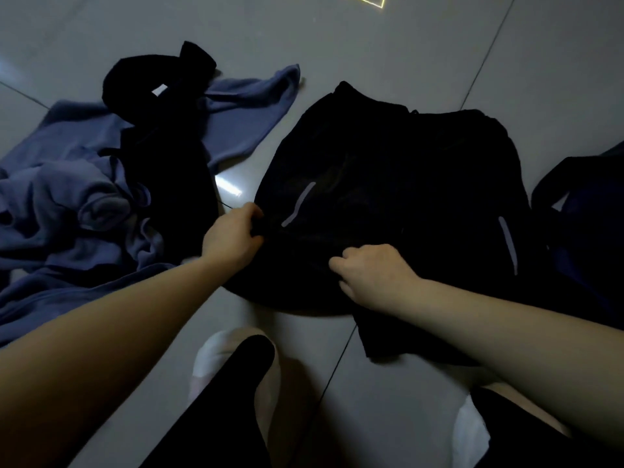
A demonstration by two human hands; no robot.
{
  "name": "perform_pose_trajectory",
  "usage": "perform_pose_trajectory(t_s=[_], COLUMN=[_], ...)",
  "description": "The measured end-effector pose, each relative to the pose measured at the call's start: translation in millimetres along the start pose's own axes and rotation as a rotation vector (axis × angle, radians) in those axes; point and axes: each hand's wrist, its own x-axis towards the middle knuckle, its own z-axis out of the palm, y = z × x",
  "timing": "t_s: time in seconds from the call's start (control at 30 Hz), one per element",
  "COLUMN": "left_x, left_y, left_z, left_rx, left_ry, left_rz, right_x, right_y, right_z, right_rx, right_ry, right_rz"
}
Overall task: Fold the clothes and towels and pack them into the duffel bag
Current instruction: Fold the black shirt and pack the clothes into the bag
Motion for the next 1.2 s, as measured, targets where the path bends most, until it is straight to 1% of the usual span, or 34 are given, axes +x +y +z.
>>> perform_pose_trajectory(t_s=[0.03, 0.1, 0.17, 0.23, 0.3, 0.33, 0.4, 0.43, 0.47, 0.5, 0.6, 0.63, 0.7, 0.77, 0.8, 0.83, 0.87, 0.93, 1.0, 1.07, 1.1, 1.13, 1.17, 1.2], left_x=[3.5, 7.2, 10.1, 12.6, 8.7, 2.9, -14.4, -22.4, -28.5, -31.6, -24.6, -18.4, -3.9, 11.1, 17.7, 22.8, 25.8, 23.9, 12.1, -6.0, -16.2, -27.0, -37.6, -47.4], left_y=[0.1, -2.1, -6.4, -12.2, -10.5, -6.0, 6.1, 11.5, 14.6, 15.9, 16.3, 14.9, 9.9, 1.2, -3.7, -8.5, -12.6, -20.1, -23.5, -21.4, -18.7, -15.6, -12.1, -8.0], left_z=[-2.7, -8.4, -16.1, -22.4, -22.7, -20.3, -9.2, -1.8, 6.1, 12.9, 16.1, 12.1, -2.8, -21.4, -29.5, -34.9, -37.0, -34.4, -26.8, -15.7, -8.3, 1.9, 13.4, 24.4], left_rx=[0.05, 0.108, 0.048, -0.035, -0.124, -0.183, -0.256, -0.242, -0.213, -0.193, -0.254, -0.267, -0.207, -0.148, -0.125, -0.089, -0.04, 0.071, 0.215, 0.299, 0.325, 0.343, 0.366, 0.399], left_ry=[0.02, 0.075, 0.128, 0.178, 0.19, 0.158, 0.0, -0.086, -0.136, -0.146, -0.022, 0.031, 0.159, 0.278, 0.306, 0.298, 0.259, 0.195, 0.279, 0.382, 0.383, 0.33, 0.242, 0.147], left_rz=[0.019, 0.053, -0.025, -0.088, -0.037, 0.011, 0.107, 0.139, 0.152, 0.141, 0.053, 0.036, 0.065, 0.091, 0.089, 0.095, 0.113, 0.185, 0.335, 0.586, 0.737, 0.869, 0.962, 1.016], right_x=[-5.2, -20.0, -36.6, -49.4, -54.4, -54.5, -51.5, -48.8, -46.4, -44.0, -37.3, -35.5, -35.8, -39.7, -41.6, -43.6, -45.2, -47.4, -49.2, -50.9, -51.0, -50.5, -49.3, -48.0], right_y=[4.4, 19.9, 43.8, 64.1, 72.5, 72.2, 67.8, 64.3, 60.6, 56.9, 42.9, 38.2, 34.2, 39.2, 42.4, 45.5, 48.4, 52.9, 56.8, 59.8, 60.2, 60.0, 59.8, 59.8], right_z=[1.0, 1.5, 3.3, 5.6, 9.1, 10.9, 14.2, 15.2, 15.7, 16.7, 22.1, 24.3, 26.4, 27.0, 27.9, 29.2, 29.9, 28.2, 27.1, 28.5, 29.3, 30.0, 30.9, 31.7], right_rx=[0.035, 0.099, 0.155, 0.361, 0.552, 0.574, 0.519, 0.485, 0.468, 0.458, 0.498, 0.518, 0.488, 0.362, 0.287, 0.239, 0.242, 0.36, 0.481, 0.554, 0.584, 0.611, 0.634, 0.651], right_ry=[0.034, 0.035, 0.004, -0.026, -0.021, -0.01, 0.021, 0.042, 0.051, 0.047, -0.026, -0.046, -0.067, -0.069, -0.065, -0.059, -0.059, -0.064, -0.031, 0.041, 0.073, 0.09, 0.091, 0.081], right_rz=[0.04, 0.14, 0.268, 0.448, 0.571, 0.581, 0.53, 0.503, 0.492, 0.498, 0.533, 0.503, 0.39, 0.284, 0.244, 0.23, 0.243, 0.304, 0.336, 0.316, 0.289, 0.259, 0.235, 0.217])
